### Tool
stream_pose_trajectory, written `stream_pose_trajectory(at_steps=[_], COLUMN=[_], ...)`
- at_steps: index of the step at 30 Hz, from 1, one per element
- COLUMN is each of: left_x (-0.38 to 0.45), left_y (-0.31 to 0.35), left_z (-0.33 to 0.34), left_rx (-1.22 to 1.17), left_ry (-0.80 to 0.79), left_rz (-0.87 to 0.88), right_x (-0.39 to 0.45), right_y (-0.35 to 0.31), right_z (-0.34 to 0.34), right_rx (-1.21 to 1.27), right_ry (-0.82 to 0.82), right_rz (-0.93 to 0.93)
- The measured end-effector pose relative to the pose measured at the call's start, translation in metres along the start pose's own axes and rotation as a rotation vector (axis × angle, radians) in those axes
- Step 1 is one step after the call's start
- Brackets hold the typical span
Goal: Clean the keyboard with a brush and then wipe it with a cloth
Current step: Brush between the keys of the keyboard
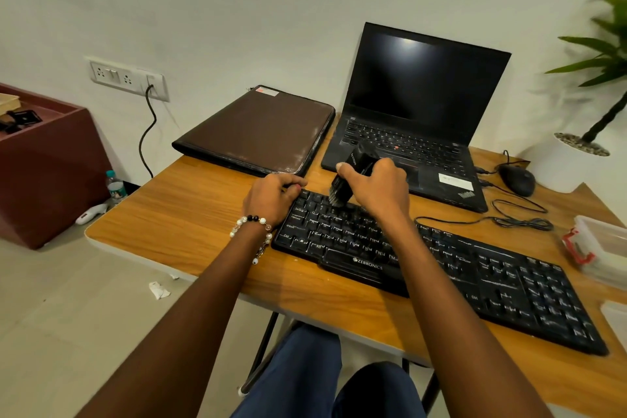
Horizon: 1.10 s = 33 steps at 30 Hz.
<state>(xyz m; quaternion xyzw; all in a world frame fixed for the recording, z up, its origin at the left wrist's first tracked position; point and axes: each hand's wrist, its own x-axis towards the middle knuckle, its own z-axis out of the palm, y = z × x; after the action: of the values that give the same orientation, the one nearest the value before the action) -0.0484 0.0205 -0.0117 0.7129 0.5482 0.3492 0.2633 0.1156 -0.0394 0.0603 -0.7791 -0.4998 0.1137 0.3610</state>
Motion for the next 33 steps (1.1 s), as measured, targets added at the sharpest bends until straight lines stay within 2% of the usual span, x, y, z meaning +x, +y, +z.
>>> stream_pose_trajectory(at_steps=[3, 8, 14, 18, 21, 24, 26, 30, 33], left_x=[0.0, -0.001, -0.001, -0.002, -0.002, -0.002, -0.002, -0.001, -0.001], left_y=[0.001, 0.002, 0.002, 0.004, 0.004, 0.004, 0.003, 0.003, 0.002], left_z=[-0.001, 0.0, -0.001, -0.001, -0.001, -0.001, -0.001, -0.002, -0.004], left_rx=[-0.001, 0.021, 0.023, 0.025, 0.017, 0.013, 0.013, -0.022, -0.072], left_ry=[0.007, 0.002, 0.012, 0.01, 0.004, 0.007, 0.011, 0.0, -0.001], left_rz=[-0.002, -0.003, -0.024, -0.026, -0.012, -0.003, -0.008, -0.007, -0.028], right_x=[-0.009, -0.001, -0.011, -0.009, -0.002, -0.004, -0.009, -0.017, -0.021], right_y=[0.004, 0.006, 0.009, 0.015, 0.016, 0.014, 0.011, -0.008, -0.025], right_z=[0.005, -0.012, -0.011, -0.019, -0.029, -0.027, -0.021, -0.012, 0.002], right_rx=[-0.048, -0.078, -0.103, -0.097, -0.047, 0.018, 0.072, 0.342, 0.296], right_ry=[0.028, -0.161, 0.044, -0.069, -0.151, -0.012, 0.023, -0.098, -0.166], right_rz=[-0.048, -0.019, -0.052, -0.042, -0.017, 0.013, -0.002, -0.061, -0.116])
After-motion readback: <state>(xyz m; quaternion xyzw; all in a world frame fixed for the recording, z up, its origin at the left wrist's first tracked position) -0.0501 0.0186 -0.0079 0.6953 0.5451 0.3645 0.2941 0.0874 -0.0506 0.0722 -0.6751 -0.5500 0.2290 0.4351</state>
